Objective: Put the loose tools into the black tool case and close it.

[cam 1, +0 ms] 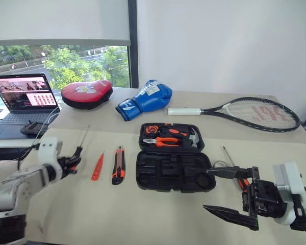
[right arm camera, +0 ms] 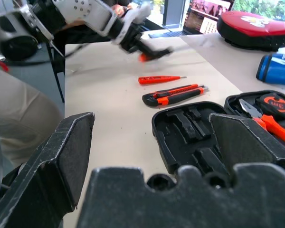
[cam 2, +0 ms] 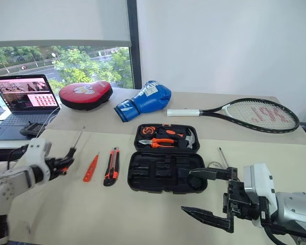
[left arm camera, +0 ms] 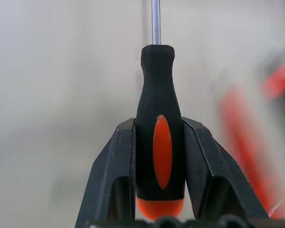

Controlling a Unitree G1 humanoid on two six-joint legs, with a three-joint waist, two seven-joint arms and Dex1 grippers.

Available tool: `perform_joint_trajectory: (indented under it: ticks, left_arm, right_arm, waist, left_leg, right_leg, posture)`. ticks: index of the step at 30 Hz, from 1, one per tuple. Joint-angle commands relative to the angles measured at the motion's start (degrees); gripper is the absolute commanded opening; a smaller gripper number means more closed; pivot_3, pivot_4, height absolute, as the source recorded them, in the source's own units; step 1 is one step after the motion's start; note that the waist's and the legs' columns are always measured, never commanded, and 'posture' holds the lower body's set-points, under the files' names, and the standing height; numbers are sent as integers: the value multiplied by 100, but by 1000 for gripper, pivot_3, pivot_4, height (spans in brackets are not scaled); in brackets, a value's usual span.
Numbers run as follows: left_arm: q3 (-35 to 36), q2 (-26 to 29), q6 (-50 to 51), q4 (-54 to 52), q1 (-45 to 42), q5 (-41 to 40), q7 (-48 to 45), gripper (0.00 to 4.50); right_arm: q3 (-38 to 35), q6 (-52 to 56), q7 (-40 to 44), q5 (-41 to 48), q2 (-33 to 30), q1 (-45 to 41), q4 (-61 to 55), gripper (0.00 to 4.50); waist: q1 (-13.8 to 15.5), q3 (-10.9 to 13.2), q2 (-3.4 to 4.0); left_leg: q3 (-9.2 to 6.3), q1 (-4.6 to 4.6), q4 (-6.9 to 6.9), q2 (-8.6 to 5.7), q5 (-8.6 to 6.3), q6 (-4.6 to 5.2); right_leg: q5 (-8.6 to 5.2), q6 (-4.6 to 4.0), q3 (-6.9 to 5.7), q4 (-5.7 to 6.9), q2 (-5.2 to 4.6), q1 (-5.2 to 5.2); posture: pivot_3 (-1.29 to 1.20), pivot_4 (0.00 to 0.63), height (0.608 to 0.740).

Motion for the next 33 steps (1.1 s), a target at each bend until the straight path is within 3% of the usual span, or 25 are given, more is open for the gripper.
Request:
perform_joint_trajectory:
  ticks: [1,3,5,7,11,17,24,33]
  left_arm:
    - [-650,416,-566,-443,-421,-440,-1681,880]
    - [-1559,1007,-979,-419,-592,-270,-3238,880]
    - [-2503,1414,-2030,81,-929,492,-4416,880]
    - [-3213,1390,-2800,940,-1581,1139,-5092,880]
    - [-4150,759,-3617,2773,-2974,1944,-5920,880]
    - [-4615,-23,-3741,3834,-3801,2713,-5917,880]
    - [-4870,-596,-2631,4083,-4414,3257,-5615,880]
    - [-5094,-1097,-3047,4812,-4703,3812,-5526,880]
  right_arm:
    - [-409,-157,-118,58,122,276,-231,4500]
    - [-582,-171,-133,42,194,519,-269,4500]
    - [-760,-200,-127,-2,267,770,-309,4500]
    - [-970,-226,-106,-17,341,1028,-375,4500]
    - [-1466,-284,-151,20,512,1536,-535,4500]
    - [-1955,-317,-353,157,647,1915,-640,4500]
    - [-2215,-255,-718,281,600,1936,-674,4500]
    - [-2393,-205,-996,437,527,2155,-841,4500]
  waist:
    - [-26,-1,-3]
    - [-49,-2,-2]
    - [-69,-9,12]
    - [-63,-8,20]
    - [-8,-5,21]
    - [-69,-5,21]
    - [-59,-4,19]
    - [-54,-4,19]
  left_leg:
    - [3,-3,0,-2,0,0]
    - [12,-4,-1,-9,4,7]
    - [26,-1,-2,-10,28,48]
    - [38,12,-4,-10,28,57]
    - [38,4,12,-2,20,125]
    - [39,-30,79,-3,-10,176]
    - [40,-77,119,-11,-24,202]
    - [35,-95,157,-11,-36,221]
  right_leg:
    - [1,-1,2,0,2,-4]
    - [1,-1,-9,3,30,-8]
    - [0,-2,-14,1,59,-9]
    - [-3,-3,-3,0,61,-3]
    - [-4,-12,-10,-1,78,4]
    - [-3,24,-1,5,74,-1]
    - [8,49,2,3,66,-28]
    - [12,62,2,6,60,-28]
  posture:
    - [0,150,740]
    - [0,150,740]
    - [0,150,740]
    - [0,150,740]
    - [0,150,740]
    - [0,150,740]
    - [0,150,740]
    - [0,150,740]
